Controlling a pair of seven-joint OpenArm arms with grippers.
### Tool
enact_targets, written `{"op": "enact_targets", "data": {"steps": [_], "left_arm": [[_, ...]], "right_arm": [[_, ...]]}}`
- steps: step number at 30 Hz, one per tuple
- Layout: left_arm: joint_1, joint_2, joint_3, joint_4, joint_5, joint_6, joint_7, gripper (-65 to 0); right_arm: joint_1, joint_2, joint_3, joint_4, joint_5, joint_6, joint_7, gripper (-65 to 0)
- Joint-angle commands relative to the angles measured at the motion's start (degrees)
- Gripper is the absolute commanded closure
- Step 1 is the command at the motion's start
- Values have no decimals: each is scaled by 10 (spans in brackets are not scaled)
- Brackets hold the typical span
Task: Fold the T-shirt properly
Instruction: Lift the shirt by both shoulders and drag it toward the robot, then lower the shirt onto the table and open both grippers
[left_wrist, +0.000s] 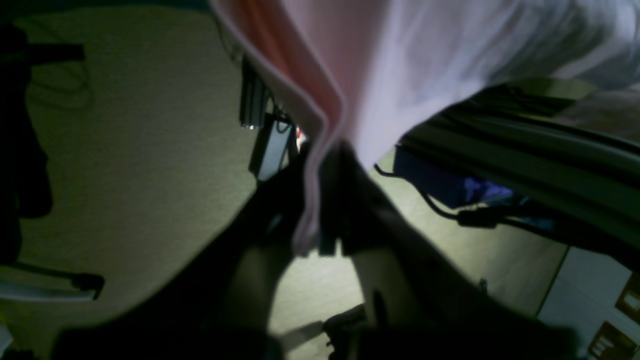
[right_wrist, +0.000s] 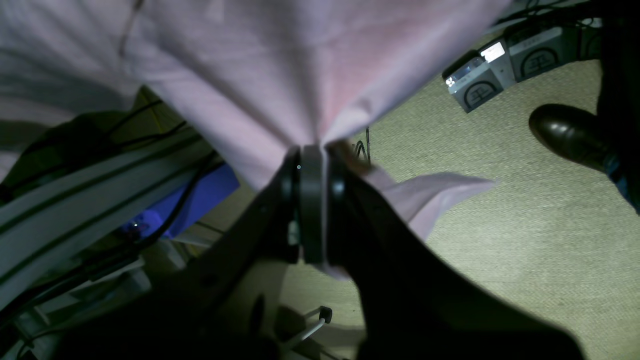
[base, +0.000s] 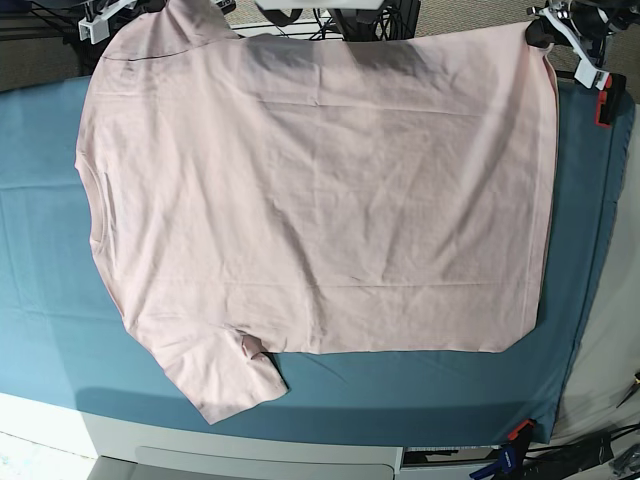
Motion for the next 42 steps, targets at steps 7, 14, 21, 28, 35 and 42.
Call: {"op": "enact_targets", "data": {"steps": [7, 14, 21, 28, 35, 42], "left_arm": [[13, 2, -5, 8, -24, -17, 7, 0], [12, 2, -5, 8, -24, -17, 6, 0], [1, 1, -5, 45, -58, -52, 7, 0], [-35, -2, -5, 73, -58, -52, 3, 0], [-75, -2, -4, 73, -51, -52, -7, 0], [-129, -2, -4, 72, -26, -52, -23, 0]], "right_arm": [[-11, 5, 75, 6, 46, 17, -20, 0], [-11, 5, 85, 6, 76, 31, -39, 0], [-5, 5, 85, 16, 187, 92, -73, 0], [29, 5, 85, 96, 194, 118, -72, 0], [130, 5, 85, 117, 69, 106, -18, 0], [223, 5, 76, 117, -29, 87, 22, 0]]}}
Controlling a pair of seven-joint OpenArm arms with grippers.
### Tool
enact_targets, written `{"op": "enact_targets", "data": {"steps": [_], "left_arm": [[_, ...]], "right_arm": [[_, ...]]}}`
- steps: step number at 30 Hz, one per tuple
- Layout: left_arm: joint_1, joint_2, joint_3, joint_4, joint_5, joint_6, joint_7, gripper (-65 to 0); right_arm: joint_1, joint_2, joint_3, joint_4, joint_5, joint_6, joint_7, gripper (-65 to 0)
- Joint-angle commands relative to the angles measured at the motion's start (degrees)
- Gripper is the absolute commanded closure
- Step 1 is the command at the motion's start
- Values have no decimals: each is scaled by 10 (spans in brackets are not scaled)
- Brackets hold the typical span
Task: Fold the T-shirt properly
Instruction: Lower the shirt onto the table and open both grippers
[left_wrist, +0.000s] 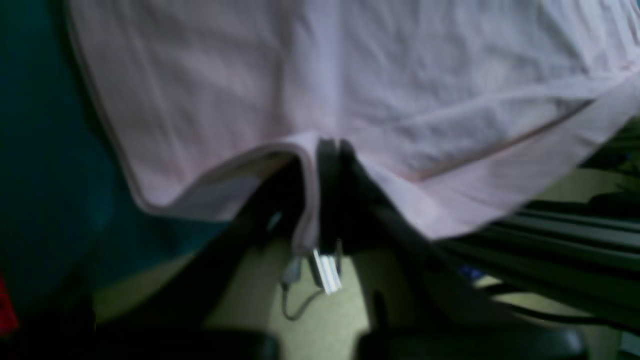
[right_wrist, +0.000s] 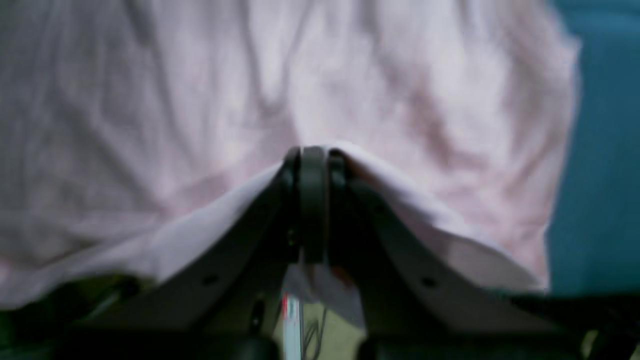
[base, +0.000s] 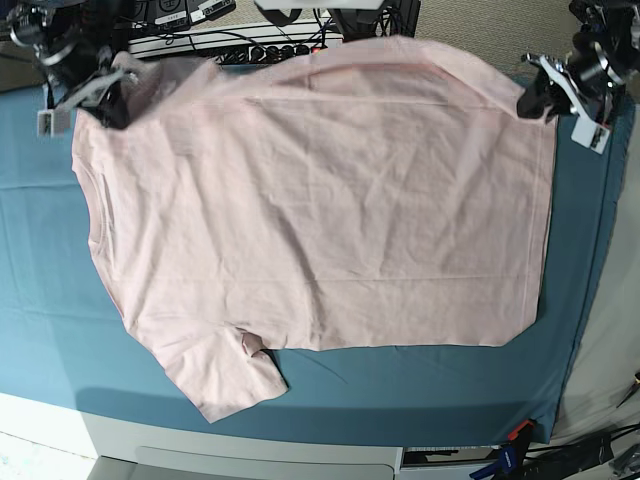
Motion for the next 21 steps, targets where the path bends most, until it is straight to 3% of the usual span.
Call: {"op": "enact_targets", "data": {"steps": [1, 11, 18, 21], "left_arm": [[-4, -8, -4, 7, -5, -2, -14, 0], [-52, -8, 1, -10, 41, 13, -44, 0], [-97, -12, 54, -47, 88, 24, -59, 0], [-117, -19, 82, -55, 128, 61, -70, 0]], "right_arm": [[7, 8, -3, 6, -5, -8, 22, 0], [103, 8, -96, -75, -107, -22, 70, 0], [178, 8, -128, -139, -112, -22, 70, 0], [202, 8, -128, -164, -125, -22, 73, 0]]}}
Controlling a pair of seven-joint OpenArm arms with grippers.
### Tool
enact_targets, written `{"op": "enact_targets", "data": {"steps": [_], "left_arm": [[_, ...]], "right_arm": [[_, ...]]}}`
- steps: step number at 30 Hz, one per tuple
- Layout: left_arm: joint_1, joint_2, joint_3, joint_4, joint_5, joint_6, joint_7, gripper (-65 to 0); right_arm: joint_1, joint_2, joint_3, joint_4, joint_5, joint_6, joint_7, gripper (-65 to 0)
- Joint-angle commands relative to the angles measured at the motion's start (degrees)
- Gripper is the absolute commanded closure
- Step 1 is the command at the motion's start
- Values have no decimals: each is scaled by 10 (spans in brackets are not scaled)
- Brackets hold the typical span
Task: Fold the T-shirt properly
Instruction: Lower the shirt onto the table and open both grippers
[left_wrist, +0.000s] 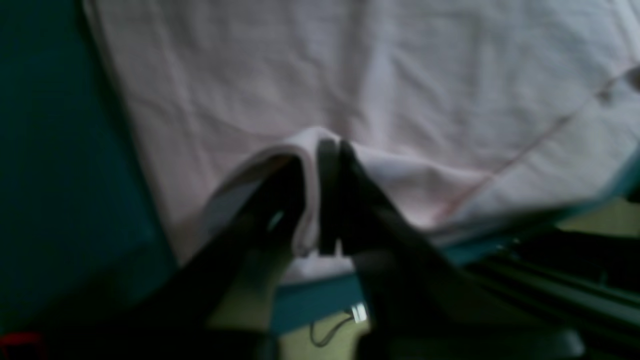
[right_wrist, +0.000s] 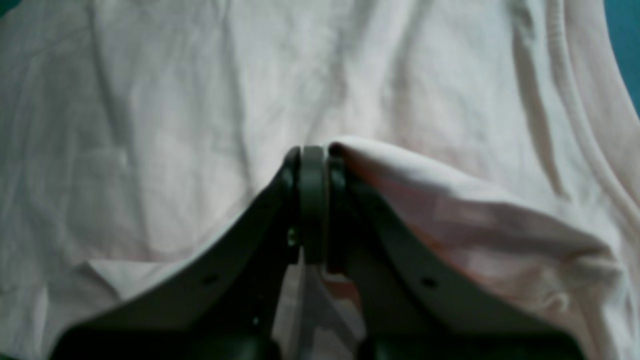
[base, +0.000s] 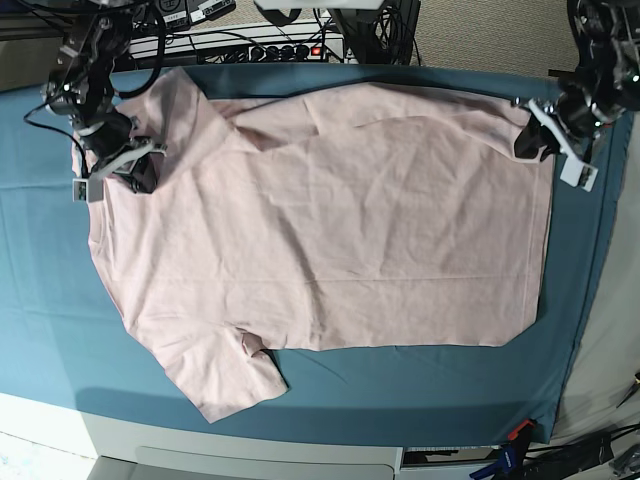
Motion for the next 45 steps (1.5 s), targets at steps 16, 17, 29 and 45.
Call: {"op": "enact_targets", "data": {"steps": [16, 17, 29, 45], "left_arm": [[-34, -11, 0, 8, 56, 66, -50, 0], [-34, -11, 0, 8, 56, 66, -50, 0], [-33, -11, 0, 8, 56, 63, -54, -194], [-19, -11, -2, 9, 70, 63, -47, -327]], "right_arm": [[18, 7, 5, -31, -56, -100, 74, 0], [18, 7, 5, -31, -56, -100, 74, 0], [17, 7, 5, -31, -56, -51, 58, -23], [17, 8, 156, -12, -18, -47, -24, -274]]}}
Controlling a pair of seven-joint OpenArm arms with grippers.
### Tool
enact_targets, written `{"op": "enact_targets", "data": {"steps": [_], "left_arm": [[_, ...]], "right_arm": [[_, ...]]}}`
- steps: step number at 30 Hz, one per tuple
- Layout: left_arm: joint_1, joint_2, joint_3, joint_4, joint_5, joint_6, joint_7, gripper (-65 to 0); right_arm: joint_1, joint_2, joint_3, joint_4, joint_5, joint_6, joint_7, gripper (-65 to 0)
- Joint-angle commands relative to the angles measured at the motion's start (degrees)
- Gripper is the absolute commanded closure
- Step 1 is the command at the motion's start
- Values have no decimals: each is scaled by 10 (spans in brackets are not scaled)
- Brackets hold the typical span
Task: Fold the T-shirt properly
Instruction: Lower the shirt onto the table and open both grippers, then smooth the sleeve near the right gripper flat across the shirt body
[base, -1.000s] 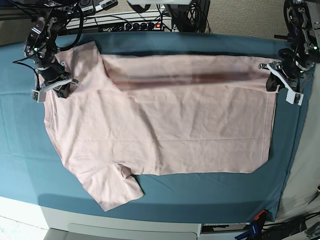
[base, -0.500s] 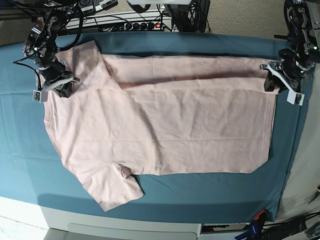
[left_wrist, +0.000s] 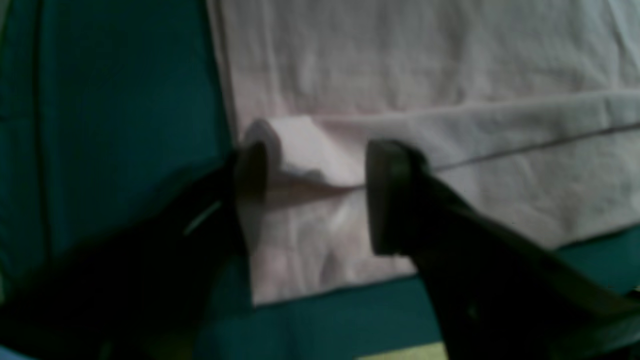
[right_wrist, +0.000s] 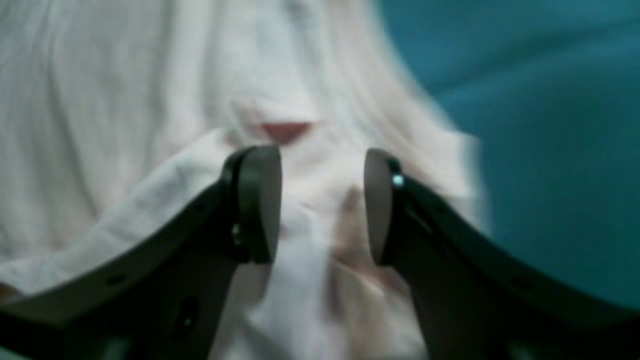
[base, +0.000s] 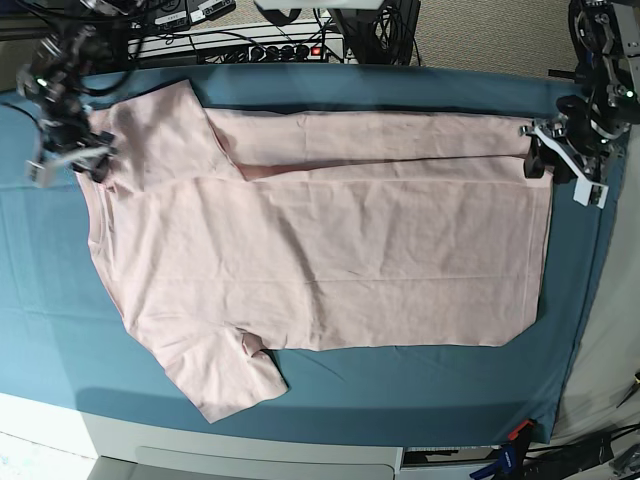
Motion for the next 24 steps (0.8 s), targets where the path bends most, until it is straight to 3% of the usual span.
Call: {"op": "enact_targets", "data": {"steps": [1, 6, 12, 19, 24], "left_arm": [[3, -10, -5, 11, -7, -2, -4, -327], [30, -10, -5, 41, -15, -21, 1, -327], [49, -9, -5, 79, -53, -55, 21, -326], [95, -8, -5, 110, -54, -67, 26, -326], [116, -8, -5, 123, -55, -67, 29, -327]], "right_arm": [[0, 10, 27, 10, 19, 3, 0, -274], [-28, 26, 106, 10, 71, 16, -18, -275], [-49, 38, 108, 10, 108, 46, -49, -275], [-103, 38, 107, 10, 279, 134, -154, -275], [-161, 34, 108, 10, 301, 145, -161, -275]]}}
